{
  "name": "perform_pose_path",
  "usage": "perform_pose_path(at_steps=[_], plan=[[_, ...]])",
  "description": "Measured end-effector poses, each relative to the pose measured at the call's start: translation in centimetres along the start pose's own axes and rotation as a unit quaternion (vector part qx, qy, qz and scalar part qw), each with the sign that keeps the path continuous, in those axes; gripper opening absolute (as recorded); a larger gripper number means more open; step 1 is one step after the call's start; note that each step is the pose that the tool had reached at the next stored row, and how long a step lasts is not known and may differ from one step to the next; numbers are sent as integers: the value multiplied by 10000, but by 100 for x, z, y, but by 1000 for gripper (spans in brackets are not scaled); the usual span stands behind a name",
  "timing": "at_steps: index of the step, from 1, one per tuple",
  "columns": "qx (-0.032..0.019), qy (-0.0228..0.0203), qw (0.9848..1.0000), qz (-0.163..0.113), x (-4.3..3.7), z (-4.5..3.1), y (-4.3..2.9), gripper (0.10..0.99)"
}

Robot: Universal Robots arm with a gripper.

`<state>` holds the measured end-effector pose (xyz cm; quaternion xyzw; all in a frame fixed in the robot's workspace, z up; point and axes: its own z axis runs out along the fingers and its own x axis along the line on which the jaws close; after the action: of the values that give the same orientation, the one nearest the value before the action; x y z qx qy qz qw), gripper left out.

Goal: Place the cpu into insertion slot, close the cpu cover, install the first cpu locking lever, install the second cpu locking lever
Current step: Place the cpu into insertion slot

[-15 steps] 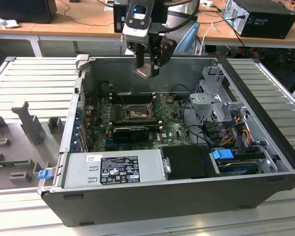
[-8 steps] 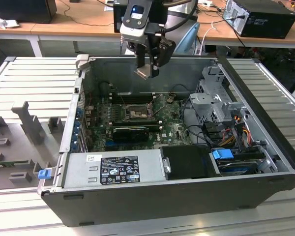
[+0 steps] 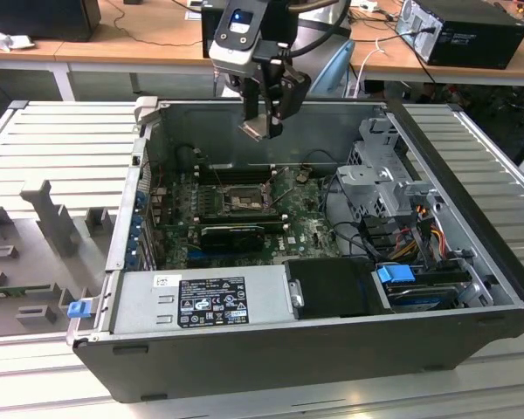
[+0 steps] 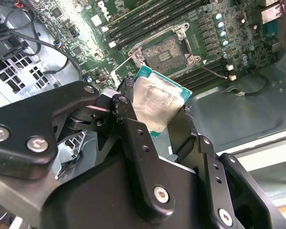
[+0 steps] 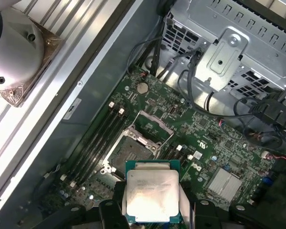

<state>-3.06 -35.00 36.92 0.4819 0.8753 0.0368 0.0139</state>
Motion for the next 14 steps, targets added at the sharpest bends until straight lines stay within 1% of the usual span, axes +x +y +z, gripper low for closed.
perform_pose_path(at_steps=[4, 8, 11, 14], plan=[[-2, -9, 9999, 117, 0, 1, 0, 529], [-4, -29, 9993, 371, 0, 3, 0, 529], [-7, -42, 9985, 544, -1, 9, 1, 529], [-9, -59, 9971, 755, -3, 18, 2, 529]])
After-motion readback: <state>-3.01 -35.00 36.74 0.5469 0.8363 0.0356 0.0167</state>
